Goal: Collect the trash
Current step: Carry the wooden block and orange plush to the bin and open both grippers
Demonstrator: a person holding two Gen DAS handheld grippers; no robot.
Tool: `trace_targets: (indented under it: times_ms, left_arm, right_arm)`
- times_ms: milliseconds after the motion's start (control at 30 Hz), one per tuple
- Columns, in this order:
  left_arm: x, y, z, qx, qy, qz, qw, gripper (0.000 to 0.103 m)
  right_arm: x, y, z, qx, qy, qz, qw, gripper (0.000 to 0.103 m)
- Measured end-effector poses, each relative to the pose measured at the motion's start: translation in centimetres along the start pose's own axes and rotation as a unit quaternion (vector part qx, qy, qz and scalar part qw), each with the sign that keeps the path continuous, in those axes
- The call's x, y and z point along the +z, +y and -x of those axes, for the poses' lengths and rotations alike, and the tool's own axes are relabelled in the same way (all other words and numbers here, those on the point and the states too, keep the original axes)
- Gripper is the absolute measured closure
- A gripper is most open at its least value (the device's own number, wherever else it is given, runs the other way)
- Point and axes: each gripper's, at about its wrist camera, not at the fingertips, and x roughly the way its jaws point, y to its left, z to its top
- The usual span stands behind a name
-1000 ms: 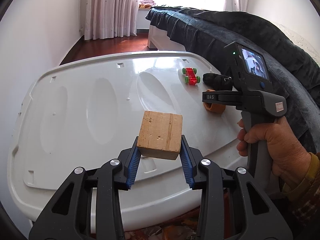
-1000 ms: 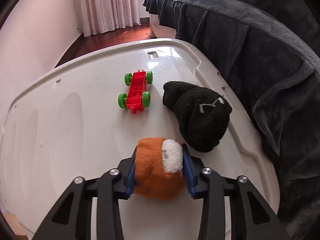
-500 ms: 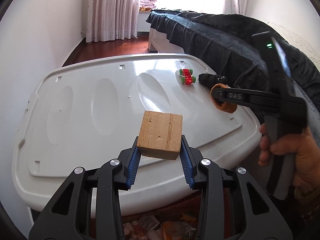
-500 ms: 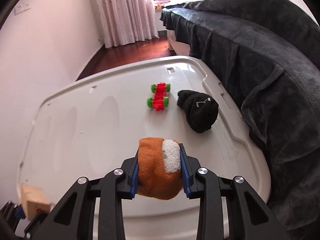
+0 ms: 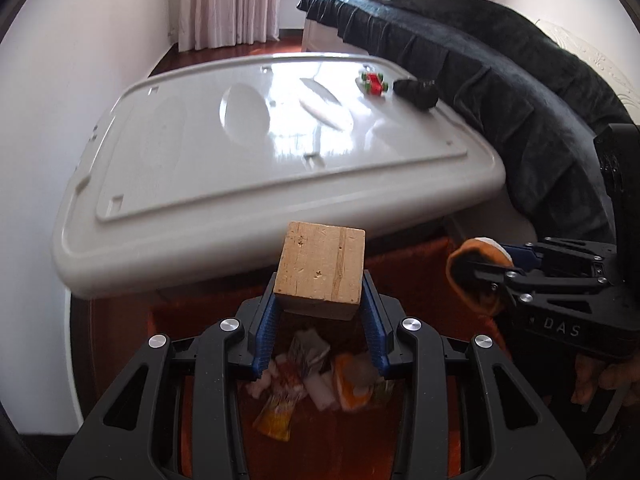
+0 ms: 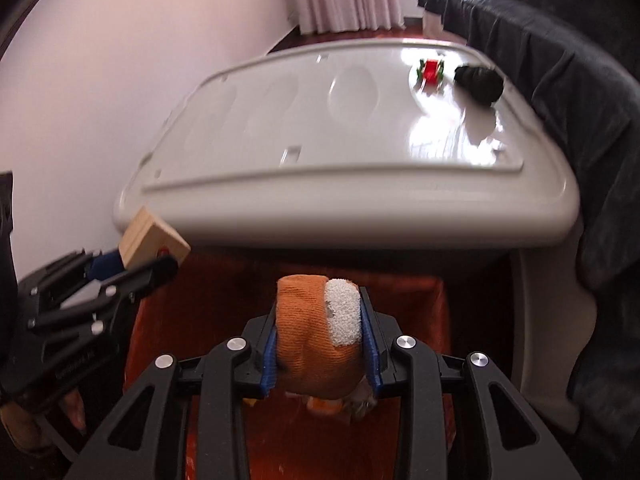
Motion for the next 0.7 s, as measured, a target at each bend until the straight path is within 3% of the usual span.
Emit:
trace_targets:
  times_ms: [300, 600, 700]
  left_arm:
    - [-3.4, -0.1, -0.3, 0.034, 0.024, 0.008, 0.9991, 0.066]
    - [-3.2, -0.3, 0.2, 0.062, -0.001, 0.037, 0.9974, 0.066]
    - [-3.0, 0.0, 0.5, 0.077, -0.016, 0.068, 0.9946, 0.063]
  right_arm:
    - [-2.2, 1.0, -1.6, -0.015, 0.021, 0.015, 1.000, 0.069]
    - [-2.7, 2.1, -1.5, -0.046, 0.007, 0.023, 0.999, 0.066]
    - [-2.9, 2.7, -1.4, -0.078, -0.007, 0.021, 0.997, 0.043]
